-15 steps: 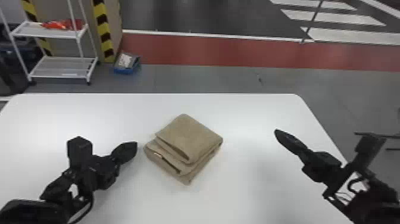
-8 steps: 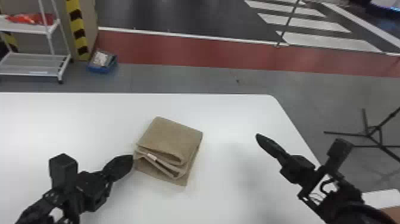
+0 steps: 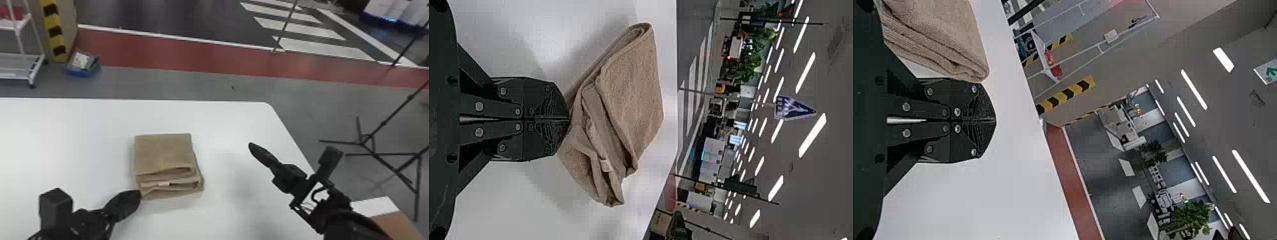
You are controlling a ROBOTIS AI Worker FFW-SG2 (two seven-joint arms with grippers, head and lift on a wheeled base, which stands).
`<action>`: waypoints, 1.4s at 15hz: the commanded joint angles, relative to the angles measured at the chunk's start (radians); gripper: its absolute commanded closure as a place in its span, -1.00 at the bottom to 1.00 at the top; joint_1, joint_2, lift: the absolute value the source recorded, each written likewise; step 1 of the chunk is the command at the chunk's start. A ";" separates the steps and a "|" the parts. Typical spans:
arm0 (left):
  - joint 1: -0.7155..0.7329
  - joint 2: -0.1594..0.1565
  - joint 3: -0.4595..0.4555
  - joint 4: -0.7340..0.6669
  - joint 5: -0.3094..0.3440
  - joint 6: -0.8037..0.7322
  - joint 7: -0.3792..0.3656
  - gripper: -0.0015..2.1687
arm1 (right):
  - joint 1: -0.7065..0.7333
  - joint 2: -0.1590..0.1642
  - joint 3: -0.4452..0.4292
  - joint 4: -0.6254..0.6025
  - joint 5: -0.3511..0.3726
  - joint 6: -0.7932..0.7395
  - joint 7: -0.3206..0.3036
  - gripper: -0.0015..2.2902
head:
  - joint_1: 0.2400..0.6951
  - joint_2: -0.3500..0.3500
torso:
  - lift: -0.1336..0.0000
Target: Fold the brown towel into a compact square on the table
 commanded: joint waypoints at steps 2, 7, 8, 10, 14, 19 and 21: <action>0.038 0.004 0.030 -0.077 0.000 -0.035 0.063 0.82 | 0.005 0.002 0.011 0.008 -0.012 -0.011 0.002 0.73 | 1.00 -0.99 | -0.70; 0.101 0.008 0.123 -0.183 -0.024 -0.354 0.385 -0.48 | 0.005 -0.004 0.112 -0.084 0.086 -0.026 -0.011 0.43 | 1.00 -0.63 | -0.70; 0.101 0.005 0.125 -0.217 -0.052 -0.351 0.443 -0.99 | 0.003 -0.004 0.149 -0.114 0.120 -0.029 -0.029 -0.06 | 1.00 -0.53 | -0.70; 0.102 -0.004 0.125 -0.247 -0.103 -0.357 0.514 -1.00 | 0.003 -0.001 0.236 -0.163 0.200 -0.054 -0.100 -1.00 | 1.00 -0.37 | -0.70; 0.102 -0.019 0.169 -0.295 -0.098 -0.289 0.540 -1.00 | 0.009 0.000 0.477 -0.205 0.394 -0.201 -0.342 -0.96 | 1.00 -0.08 | -0.70; 0.096 -0.051 0.212 -0.358 -0.089 -0.056 0.627 -0.95 | 0.063 0.005 0.566 -0.165 0.436 -0.385 -0.500 -0.93 | 1.00 0.25 | -0.70; 0.076 -0.058 0.229 -0.350 -0.053 0.017 0.629 -0.93 | 0.071 0.005 0.566 -0.160 0.442 -0.370 -0.511 -0.93 | 1.00 0.30 | -0.70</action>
